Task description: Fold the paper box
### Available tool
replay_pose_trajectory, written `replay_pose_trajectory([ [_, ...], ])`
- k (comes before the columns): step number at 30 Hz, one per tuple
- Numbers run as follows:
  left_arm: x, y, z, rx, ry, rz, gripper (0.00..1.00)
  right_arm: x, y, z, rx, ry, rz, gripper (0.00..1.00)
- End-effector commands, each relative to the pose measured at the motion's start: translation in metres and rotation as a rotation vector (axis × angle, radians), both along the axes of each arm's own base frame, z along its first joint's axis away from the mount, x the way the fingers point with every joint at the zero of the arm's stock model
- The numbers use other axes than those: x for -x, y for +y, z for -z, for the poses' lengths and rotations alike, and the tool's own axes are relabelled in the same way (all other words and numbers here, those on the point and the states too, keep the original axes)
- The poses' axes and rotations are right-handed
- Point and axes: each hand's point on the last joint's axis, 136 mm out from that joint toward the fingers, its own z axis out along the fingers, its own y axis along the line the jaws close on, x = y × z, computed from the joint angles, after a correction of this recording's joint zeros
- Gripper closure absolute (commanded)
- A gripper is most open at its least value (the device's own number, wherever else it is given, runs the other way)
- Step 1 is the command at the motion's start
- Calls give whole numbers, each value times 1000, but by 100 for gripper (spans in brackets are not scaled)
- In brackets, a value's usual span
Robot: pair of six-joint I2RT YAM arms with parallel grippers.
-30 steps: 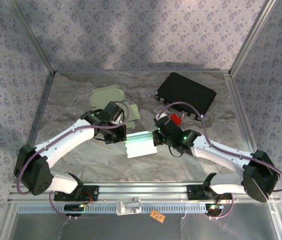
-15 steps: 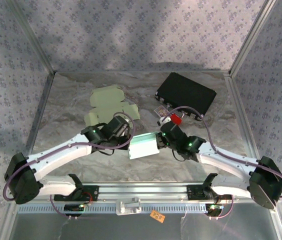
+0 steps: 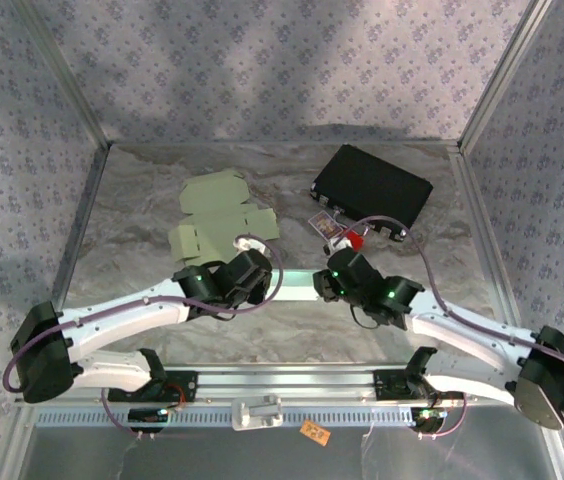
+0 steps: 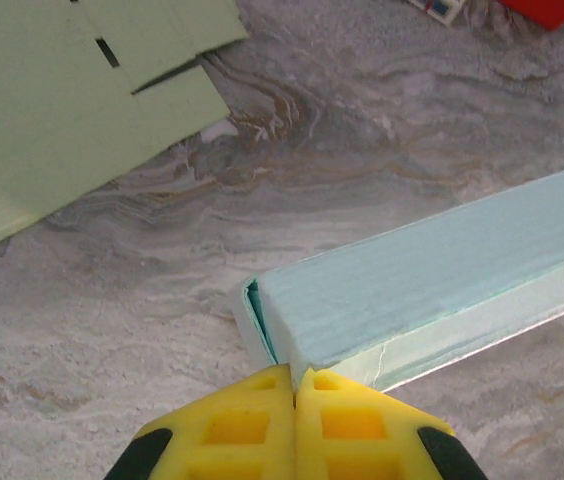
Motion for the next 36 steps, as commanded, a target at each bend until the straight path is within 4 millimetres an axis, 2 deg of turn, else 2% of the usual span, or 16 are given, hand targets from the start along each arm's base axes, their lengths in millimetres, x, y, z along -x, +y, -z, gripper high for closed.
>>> replay_pose_trajectory([
  [1,-10,-3,-6,-4,-65,-36,100,12,-2,-18,-102,66,54,59],
  [4,-9,-3,0,-23,-66,-41,100,22,-6,-20,-148,107,70,48],
  [8,-8,-2,7,-34,-58,-46,100,28,-14,-30,-206,133,113,39],
  [11,-8,-1,7,-40,-59,-47,100,29,-23,-42,-299,192,211,31],
  [14,-7,1,8,-42,-57,-51,100,25,-30,-45,-406,303,337,27],
  [18,-5,2,10,-42,-51,-54,100,7,-26,-37,-626,504,485,28],
  [21,-5,1,11,-43,-49,-54,100,-1,-22,-29,-699,611,557,28],
  [26,-4,2,13,-43,-42,-57,100,-6,-19,-13,-742,709,641,29],
  [29,-3,3,14,-45,-37,-55,100,-6,-15,2,-774,783,685,33],
  [36,-1,2,15,-44,-22,-49,100,3,-9,22,-709,872,699,40],
])
